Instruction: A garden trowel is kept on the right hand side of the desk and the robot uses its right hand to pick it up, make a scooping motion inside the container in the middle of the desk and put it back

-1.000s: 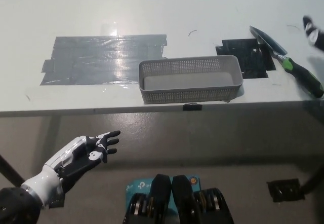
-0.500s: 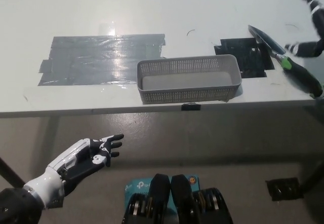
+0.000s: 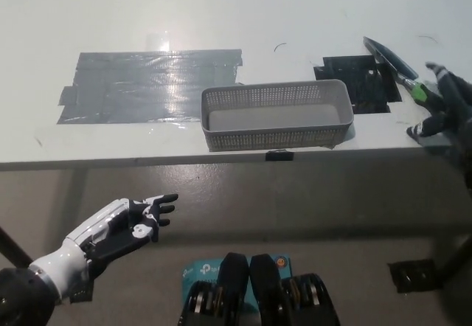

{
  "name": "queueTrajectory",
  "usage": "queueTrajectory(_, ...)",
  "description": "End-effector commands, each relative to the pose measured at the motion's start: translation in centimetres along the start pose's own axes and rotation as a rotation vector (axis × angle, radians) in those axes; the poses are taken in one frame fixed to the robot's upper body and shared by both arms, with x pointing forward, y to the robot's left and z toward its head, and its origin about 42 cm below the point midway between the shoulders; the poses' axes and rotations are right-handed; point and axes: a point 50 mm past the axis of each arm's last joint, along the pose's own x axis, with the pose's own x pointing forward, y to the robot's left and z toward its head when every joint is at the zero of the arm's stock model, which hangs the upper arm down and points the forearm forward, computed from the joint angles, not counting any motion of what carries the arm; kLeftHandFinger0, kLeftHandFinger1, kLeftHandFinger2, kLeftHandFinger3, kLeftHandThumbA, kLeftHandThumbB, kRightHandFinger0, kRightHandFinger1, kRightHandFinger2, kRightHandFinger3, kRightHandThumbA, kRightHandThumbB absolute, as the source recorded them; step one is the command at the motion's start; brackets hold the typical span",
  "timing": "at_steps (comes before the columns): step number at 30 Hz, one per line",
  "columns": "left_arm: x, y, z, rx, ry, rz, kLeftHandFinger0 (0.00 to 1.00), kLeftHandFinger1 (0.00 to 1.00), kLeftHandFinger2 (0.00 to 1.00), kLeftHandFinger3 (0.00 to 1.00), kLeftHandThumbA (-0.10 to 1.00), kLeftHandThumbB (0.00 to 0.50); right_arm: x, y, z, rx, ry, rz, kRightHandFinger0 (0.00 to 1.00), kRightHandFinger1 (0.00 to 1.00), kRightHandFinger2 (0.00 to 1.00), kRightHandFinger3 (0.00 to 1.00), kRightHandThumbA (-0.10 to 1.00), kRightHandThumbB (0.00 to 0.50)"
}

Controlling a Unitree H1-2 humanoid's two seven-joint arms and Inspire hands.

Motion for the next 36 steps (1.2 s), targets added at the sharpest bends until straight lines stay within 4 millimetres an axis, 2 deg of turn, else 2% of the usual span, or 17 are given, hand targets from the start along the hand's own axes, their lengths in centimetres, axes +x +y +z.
queueTrajectory(1,-0.6,0.1,1.1,0.055,-0.005,-0.033,1.00,1.00,1.00,1.00,1.00,0.073,1.0,-3.0,-2.3,-0.057,0.032,-0.072,1.00,1.00,1.00,1.00,0.84,0.310)
queueTrajectory(4,-0.6,0.1,1.3,0.070,-0.011,-0.036,1.00,1.00,1.00,1.00,1.00,0.064,1.4,-4.1,-3.4,-0.072,0.035,-0.098,1.00,1.00,1.00,1.00,0.85,0.325)
queueTrajectory(8,-0.4,0.1,1.7,0.093,-0.013,-0.044,1.00,1.00,1.00,1.00,1.00,0.080,1.9,-5.1,-2.9,-0.043,0.032,-0.126,1.00,1.00,1.00,1.00,0.80,0.313)
queueTrajectory(10,-0.3,0.1,1.7,0.100,-0.011,-0.059,1.00,1.00,1.00,1.00,1.00,0.074,2.0,-5.0,-2.8,-0.038,0.023,-0.123,1.00,1.00,1.00,1.00,0.78,0.322)
queueTrajectory(14,-0.1,-0.2,1.9,0.092,-0.022,-0.062,1.00,1.00,1.00,1.00,1.00,0.062,1.5,-3.2,-0.5,-0.097,-0.071,-0.096,1.00,1.00,1.00,1.00,0.74,0.319)
queueTrajectory(17,0.0,-0.2,1.7,0.089,-0.021,-0.062,1.00,1.00,1.00,1.00,1.00,0.113,1.3,-2.3,0.9,-0.146,-0.123,-0.073,1.00,1.00,1.00,1.00,0.77,0.329)
queueTrajectory(23,0.1,-0.2,2.0,0.094,-0.033,-0.073,1.00,1.00,1.00,1.00,1.00,0.123,1.3,-2.1,2.4,-0.186,-0.160,-0.017,1.00,1.00,1.00,1.00,0.70,0.331)
queueTrajectory(24,0.1,-0.2,2.0,0.097,-0.035,-0.074,1.00,1.00,1.00,1.00,1.00,0.123,1.4,-2.1,2.3,-0.189,-0.143,0.015,1.00,1.00,1.00,1.00,0.67,0.294)
queueTrajectory(26,0.1,-0.2,2.1,0.095,-0.039,-0.077,1.00,1.00,1.00,1.00,1.00,0.118,1.4,-2.1,1.9,-0.206,-0.104,0.061,1.00,1.00,1.00,1.00,0.64,0.277)
queueTrajectory(27,0.0,-0.1,2.0,0.097,-0.039,-0.077,1.00,1.00,1.00,1.00,1.00,0.130,1.5,-2.1,1.0,-0.232,-0.019,0.147,1.00,1.00,1.00,1.00,0.54,0.197)
queueTrajectory(28,0.0,-0.1,2.1,0.099,-0.041,-0.076,1.00,1.00,1.00,1.00,1.00,0.130,1.5,-2.2,1.1,-0.233,-0.019,0.146,1.00,1.00,1.00,1.00,0.54,0.195)
queueTrajectory(29,0.0,-0.1,2.1,0.100,-0.041,-0.078,1.00,1.00,1.00,1.00,1.00,0.138,1.8,-1.9,-0.7,-0.281,0.035,0.228,1.00,1.00,1.00,1.00,0.49,0.134)
queueTrajectory(30,0.0,-0.1,2.2,0.106,-0.044,-0.078,1.00,1.00,1.00,1.00,1.00,0.141,1.9,-2.1,-1.2,-0.310,0.055,0.265,1.00,1.00,1.00,1.00,0.53,0.107)
queueTrajectory(31,0.0,-0.2,2.3,0.109,-0.047,-0.075,1.00,1.00,1.00,1.00,1.00,0.142,2.1,-2.1,-2.1,-0.324,0.088,0.329,1.00,1.00,1.00,1.00,0.51,0.067)
queueTrajectory(33,-0.1,-0.2,2.4,0.113,-0.051,-0.081,1.00,1.00,1.00,1.00,1.00,0.141,2.3,-2.1,-3.6,-0.355,0.144,0.405,1.00,1.00,1.00,1.00,0.47,0.035)
queueTrajectory(34,-0.2,-0.2,2.5,0.117,-0.051,-0.082,1.00,1.00,1.00,1.00,1.00,0.152,2.3,-2.2,-4.3,-0.388,0.161,0.428,1.00,1.00,1.00,1.00,0.48,0.027)
queueTrajectory(36,-0.2,-0.1,2.5,0.124,-0.053,-0.094,1.00,1.00,1.00,1.00,1.00,0.155,2.2,-2.3,-5.5,-0.442,0.180,0.489,1.00,1.00,1.00,1.00,0.64,0.007)
